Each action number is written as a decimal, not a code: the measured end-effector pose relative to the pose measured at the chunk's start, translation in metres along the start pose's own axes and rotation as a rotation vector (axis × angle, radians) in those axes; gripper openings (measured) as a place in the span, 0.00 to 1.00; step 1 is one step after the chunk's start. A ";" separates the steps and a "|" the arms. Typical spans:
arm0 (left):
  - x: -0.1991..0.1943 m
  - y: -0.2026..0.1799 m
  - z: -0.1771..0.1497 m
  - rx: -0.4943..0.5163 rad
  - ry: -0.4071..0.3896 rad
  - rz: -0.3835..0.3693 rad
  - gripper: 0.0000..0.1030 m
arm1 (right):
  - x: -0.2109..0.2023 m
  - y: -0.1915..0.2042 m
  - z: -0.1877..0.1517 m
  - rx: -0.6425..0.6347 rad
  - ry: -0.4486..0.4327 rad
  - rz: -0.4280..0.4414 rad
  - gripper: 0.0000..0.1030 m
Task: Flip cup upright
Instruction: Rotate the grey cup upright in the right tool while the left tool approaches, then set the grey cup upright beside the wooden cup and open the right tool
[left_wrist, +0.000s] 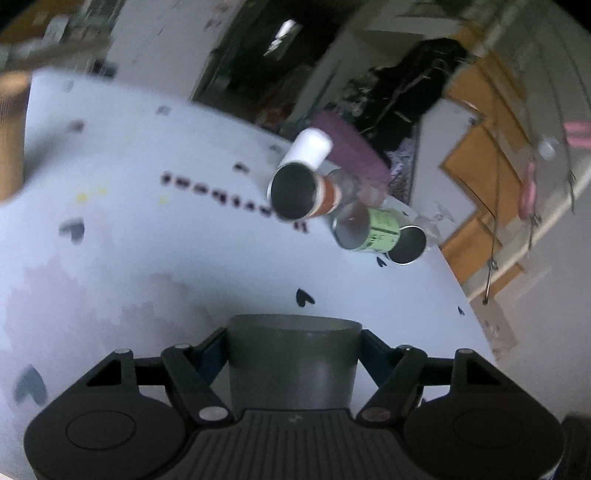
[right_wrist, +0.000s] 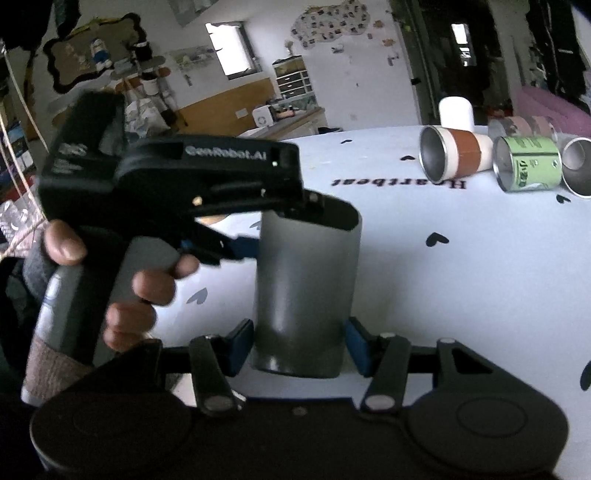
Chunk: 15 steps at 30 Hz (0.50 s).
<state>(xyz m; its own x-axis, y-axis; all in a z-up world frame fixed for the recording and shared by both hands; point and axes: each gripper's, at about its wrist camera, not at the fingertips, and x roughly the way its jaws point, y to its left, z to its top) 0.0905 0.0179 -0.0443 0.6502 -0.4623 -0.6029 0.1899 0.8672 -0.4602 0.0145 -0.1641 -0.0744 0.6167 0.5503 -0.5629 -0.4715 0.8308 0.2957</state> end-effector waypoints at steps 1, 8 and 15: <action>-0.005 -0.005 -0.001 0.038 -0.014 0.008 0.73 | 0.000 0.001 0.000 -0.007 0.003 -0.003 0.53; -0.028 -0.030 -0.017 0.252 -0.055 0.072 0.73 | 0.015 0.004 -0.004 -0.039 0.035 -0.060 0.47; -0.028 -0.032 -0.019 0.331 -0.124 0.163 0.72 | 0.028 0.001 -0.006 -0.019 0.050 -0.077 0.46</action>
<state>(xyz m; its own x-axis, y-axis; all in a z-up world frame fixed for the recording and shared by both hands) 0.0526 -0.0001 -0.0253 0.7716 -0.3049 -0.5583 0.2906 0.9497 -0.1170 0.0278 -0.1478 -0.0945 0.6194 0.4800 -0.6212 -0.4360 0.8684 0.2362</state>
